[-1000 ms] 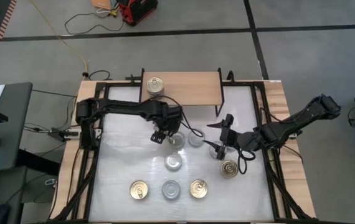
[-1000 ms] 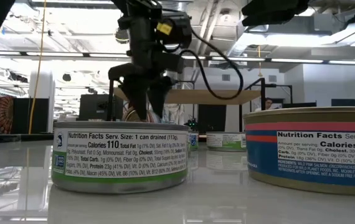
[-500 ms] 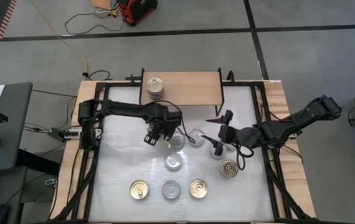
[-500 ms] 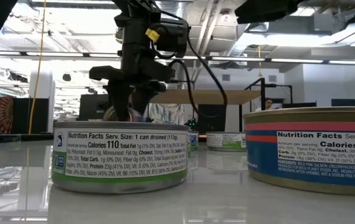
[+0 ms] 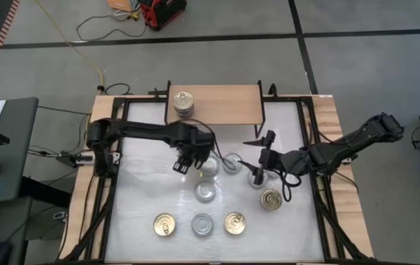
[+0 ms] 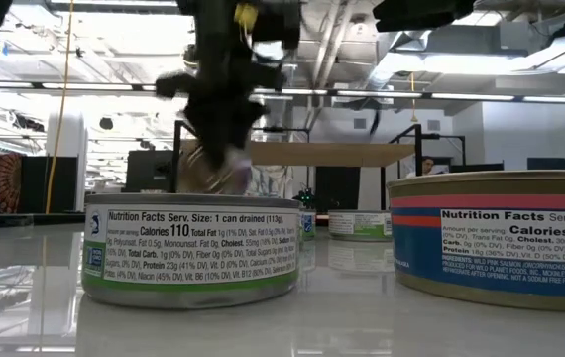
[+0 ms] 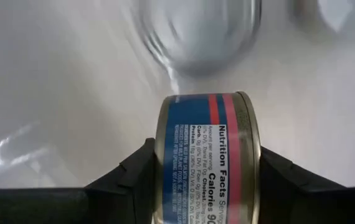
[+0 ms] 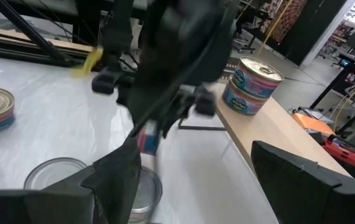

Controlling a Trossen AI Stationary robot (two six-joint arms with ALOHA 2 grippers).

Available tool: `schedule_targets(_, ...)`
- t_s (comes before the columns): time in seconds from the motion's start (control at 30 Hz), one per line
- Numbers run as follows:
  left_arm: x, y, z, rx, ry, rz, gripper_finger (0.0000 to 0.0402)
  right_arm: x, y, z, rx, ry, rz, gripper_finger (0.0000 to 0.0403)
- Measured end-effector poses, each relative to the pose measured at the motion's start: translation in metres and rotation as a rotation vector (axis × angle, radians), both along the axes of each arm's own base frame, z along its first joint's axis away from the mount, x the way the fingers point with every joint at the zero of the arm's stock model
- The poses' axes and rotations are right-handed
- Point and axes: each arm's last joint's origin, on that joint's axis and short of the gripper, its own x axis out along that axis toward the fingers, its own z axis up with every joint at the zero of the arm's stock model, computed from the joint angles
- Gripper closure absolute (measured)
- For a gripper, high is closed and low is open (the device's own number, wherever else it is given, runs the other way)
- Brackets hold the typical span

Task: Stack canned seafood by type on shelf
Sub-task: Stack the blue tuna can on top of the other blue tuna cans on the shelf

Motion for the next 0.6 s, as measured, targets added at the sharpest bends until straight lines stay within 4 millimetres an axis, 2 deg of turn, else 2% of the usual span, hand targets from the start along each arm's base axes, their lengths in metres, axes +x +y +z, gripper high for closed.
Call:
schedule_targets(0.13,-0.006,0.009,0.048,-0.052,-0.26,0.135,0.0218,0.0,0.0,-0.001,-0.003,0.014,-0.004,0.0072)
schedule_targets(0.33,-0.043,0.038,0.114,-0.08,-0.598,0.365,0.0218,-0.003,-0.001,0.001,0.003,0.007,-0.007,0.0072)
schedule_targets(0.5,-0.077,0.069,0.151,-0.061,-0.821,0.553,0.0218,-0.001,-0.009,0.001,-0.024,0.015,-0.031,0.0072)
schedule_targets(0.6,-0.095,0.092,0.166,-0.121,-0.938,0.658,0.0218,0.004,-0.023,0.003,-0.083,0.029,-0.035,0.0072)
